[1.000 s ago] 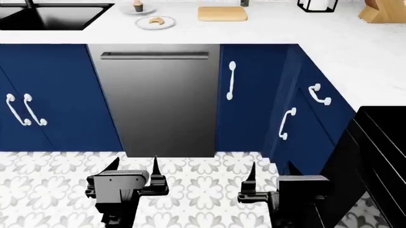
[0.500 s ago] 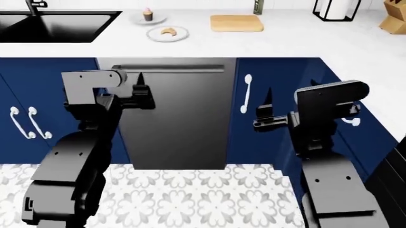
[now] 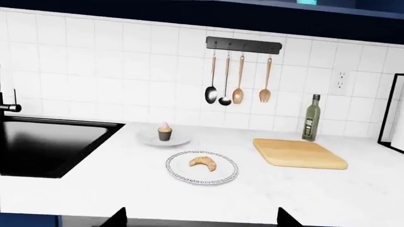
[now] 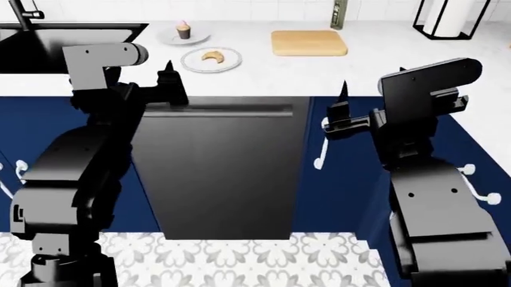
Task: From the different types of pastries on the counter, select a croissant and place it on the cutting board. Then retrieve a jar of jam from the cabinet and place it alongside the croissant on the cutting board.
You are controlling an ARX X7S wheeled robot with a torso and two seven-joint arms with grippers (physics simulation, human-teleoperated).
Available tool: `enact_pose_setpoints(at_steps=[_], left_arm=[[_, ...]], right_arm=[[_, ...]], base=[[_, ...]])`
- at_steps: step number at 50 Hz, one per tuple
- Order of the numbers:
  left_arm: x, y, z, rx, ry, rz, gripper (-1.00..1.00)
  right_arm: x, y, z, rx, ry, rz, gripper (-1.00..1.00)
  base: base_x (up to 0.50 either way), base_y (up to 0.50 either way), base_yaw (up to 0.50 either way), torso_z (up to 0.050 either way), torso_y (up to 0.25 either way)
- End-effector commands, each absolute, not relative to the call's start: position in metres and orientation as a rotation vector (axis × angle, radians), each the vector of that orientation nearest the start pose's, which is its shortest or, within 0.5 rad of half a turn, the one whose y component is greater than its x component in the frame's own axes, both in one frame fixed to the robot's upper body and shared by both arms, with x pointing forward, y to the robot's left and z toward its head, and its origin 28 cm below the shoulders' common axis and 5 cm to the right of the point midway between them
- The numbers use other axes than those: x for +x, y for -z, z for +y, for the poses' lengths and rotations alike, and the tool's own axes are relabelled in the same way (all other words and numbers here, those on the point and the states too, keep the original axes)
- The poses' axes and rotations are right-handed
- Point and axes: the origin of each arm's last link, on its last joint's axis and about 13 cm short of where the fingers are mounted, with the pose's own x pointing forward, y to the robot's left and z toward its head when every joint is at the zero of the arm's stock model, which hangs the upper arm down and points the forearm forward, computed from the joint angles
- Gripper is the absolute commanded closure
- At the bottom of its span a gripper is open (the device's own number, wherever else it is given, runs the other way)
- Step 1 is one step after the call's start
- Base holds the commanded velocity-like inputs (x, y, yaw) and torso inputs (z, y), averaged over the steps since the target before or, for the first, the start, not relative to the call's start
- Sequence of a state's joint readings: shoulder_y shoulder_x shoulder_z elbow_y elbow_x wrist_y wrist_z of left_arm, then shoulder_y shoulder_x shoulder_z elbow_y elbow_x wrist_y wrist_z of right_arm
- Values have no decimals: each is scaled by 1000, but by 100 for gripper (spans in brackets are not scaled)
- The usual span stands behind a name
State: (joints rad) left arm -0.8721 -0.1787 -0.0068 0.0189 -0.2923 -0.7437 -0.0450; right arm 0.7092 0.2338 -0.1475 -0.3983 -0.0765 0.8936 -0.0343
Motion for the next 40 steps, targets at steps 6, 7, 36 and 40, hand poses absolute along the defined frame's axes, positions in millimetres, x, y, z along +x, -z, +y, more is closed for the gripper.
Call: enact_pose_setpoints(at_steps=[6,7,36,40], left_arm=[[346,-238,244,-103,44,-131,-100],[346,-238,244,-104,44,-130,-100],[347,-241,245,-101,53,-125,-100],[347,-242,244,-97,56,-126,-100]], right_arm=[[297,-230,-130,-325,36,-211,-100],[297,-230,-130,-328,33,-214,-100],[296,-234,-128,-363,7,-231,-100],[296,-235,-128,-362,4,-229,-100]], base=[[500,0,0,0,3],[500,0,0,0,0],[500,234,0,0,1],[500,0,0,0,3]])
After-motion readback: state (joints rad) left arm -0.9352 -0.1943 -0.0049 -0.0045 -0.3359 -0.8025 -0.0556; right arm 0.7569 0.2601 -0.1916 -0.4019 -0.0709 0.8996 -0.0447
